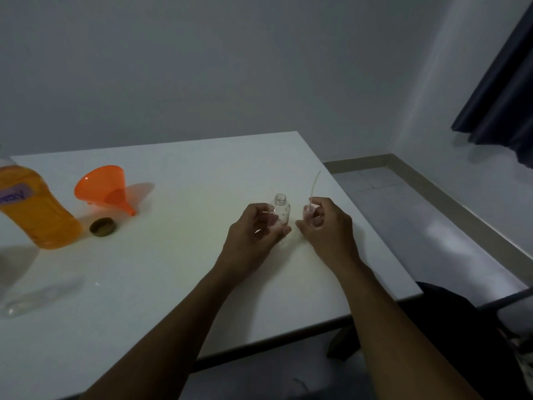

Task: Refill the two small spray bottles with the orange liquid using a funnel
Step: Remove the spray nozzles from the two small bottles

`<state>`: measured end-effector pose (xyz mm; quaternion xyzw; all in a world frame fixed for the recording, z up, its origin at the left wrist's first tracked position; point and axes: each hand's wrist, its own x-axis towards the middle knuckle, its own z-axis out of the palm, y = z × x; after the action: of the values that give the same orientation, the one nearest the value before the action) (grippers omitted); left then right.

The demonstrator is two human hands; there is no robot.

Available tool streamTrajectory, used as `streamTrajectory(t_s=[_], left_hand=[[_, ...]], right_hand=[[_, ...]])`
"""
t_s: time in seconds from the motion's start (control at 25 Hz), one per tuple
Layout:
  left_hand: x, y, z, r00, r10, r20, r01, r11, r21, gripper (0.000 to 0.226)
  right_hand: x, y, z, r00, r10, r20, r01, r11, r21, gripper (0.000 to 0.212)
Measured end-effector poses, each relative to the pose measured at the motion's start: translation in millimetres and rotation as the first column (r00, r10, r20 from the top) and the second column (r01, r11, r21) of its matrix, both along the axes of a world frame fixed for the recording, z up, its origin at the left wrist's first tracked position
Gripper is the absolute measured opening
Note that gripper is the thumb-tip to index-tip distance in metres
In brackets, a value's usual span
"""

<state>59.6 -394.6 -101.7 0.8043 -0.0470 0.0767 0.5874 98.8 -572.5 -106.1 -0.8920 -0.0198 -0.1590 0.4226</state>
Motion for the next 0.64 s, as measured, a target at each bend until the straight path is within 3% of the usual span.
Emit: streamTrajectory(t_s=[0.12,0.24,0.36,0.52,0.64], left_hand=[[-10,13,-6,0.999,-0.009,-0.037,0.010,1.000,0.028,0.064],[-33,34,-7,0.999,0.017,-0.052,-0.015,0.999,0.051,0.072],[-64,54,-3,0.997,0.057,-0.054,-0.052,0.994,0.094,0.063],[-108,90,5,0.985,0.170,-0.025,-0.163,0.971,0.177,0.044],[-140,128,13,0.937,0.342,0.071,-0.349,0.910,0.226,0.034]], right_hand=[[-12,-1,5,0.995,0.000,-0.104,0.005,0.999,0.047,0.056],[-34,-3,18,0.991,-0.051,-0.122,0.062,0.994,0.087,0.037],[-63,2,37,0.996,-0.070,-0.059,0.075,0.994,0.081,0.019],[-111,31,48,0.977,0.170,0.126,-0.180,0.981,0.076,0.018],[-131,64,37,0.898,0.419,0.136,-0.417,0.908,-0.043,0.021]])
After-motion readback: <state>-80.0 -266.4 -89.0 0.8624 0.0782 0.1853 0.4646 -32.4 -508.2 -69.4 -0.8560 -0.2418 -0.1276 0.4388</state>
